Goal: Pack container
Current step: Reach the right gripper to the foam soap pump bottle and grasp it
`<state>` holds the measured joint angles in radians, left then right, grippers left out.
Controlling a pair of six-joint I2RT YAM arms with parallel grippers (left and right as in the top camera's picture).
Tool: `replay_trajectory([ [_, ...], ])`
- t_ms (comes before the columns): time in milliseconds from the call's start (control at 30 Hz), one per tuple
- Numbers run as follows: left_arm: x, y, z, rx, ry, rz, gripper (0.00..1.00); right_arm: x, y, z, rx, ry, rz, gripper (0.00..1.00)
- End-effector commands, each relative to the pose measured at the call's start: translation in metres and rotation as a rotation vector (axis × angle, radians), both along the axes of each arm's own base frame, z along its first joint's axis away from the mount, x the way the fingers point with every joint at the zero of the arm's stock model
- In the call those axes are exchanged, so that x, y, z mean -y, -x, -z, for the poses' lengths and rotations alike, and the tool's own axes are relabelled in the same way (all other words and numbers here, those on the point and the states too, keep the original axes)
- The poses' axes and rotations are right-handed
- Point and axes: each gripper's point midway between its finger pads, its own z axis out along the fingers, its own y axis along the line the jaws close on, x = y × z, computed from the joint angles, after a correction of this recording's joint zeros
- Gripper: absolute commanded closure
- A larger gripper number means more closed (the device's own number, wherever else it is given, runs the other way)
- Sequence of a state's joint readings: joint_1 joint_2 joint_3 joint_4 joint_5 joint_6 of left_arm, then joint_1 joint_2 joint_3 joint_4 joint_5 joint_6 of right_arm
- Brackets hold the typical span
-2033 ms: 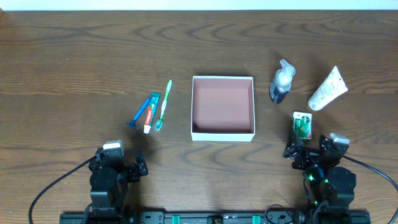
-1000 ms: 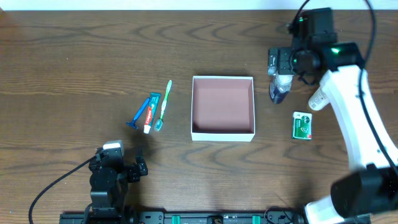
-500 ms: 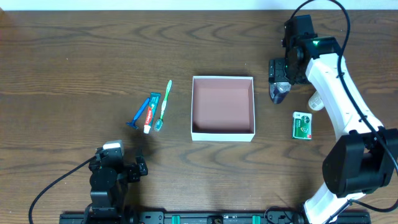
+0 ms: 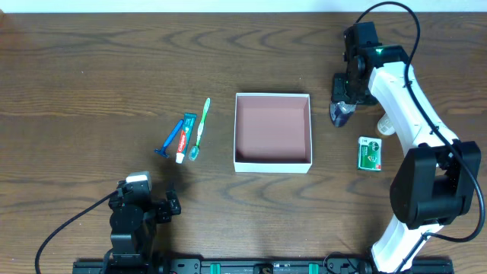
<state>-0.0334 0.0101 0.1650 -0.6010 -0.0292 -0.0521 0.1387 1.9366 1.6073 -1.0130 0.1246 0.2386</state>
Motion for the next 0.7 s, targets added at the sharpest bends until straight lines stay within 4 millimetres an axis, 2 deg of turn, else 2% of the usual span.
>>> replay_trajectory([
  [0,-0.001,0.000,0.004,-0.004,0.001,-0.007,0.02,0.003,-0.004,-0.003,0.016,0.001,0.019,0.52],
  [67,-0.001,0.000,0.004,-0.004,0.001,-0.007,0.02,0.003,-0.004,-0.005,0.017,0.002,0.018,0.70],
  [100,-0.001,0.000,0.004,-0.004,0.001,-0.007,0.02,0.003,-0.003,-0.006,0.017,0.001,0.018,0.75],
  [167,-0.001,0.000,0.004,-0.004,0.001,-0.007,0.02,0.002,-0.002,-0.010,0.021,0.001,0.015,0.81],
  [300,-0.001,0.000,0.004,-0.004,0.001,-0.007,0.02,-0.004,0.000,-0.027,0.057,-0.005,0.000,0.83],
  [433,-0.001,0.000,0.004,-0.004,0.001,-0.007,0.02,-0.020,0.008,-0.066,0.133,-0.019,-0.039,0.83],
  [600,-0.001,0.000,0.004,-0.004,0.001,-0.007,0.02,-0.060,0.031,-0.139,0.284,-0.061,-0.148,0.87],
  [667,-0.001,0.000,0.004,-0.004,0.001,-0.007,0.02,-0.077,0.043,-0.160,0.331,-0.087,-0.183,0.87],
])
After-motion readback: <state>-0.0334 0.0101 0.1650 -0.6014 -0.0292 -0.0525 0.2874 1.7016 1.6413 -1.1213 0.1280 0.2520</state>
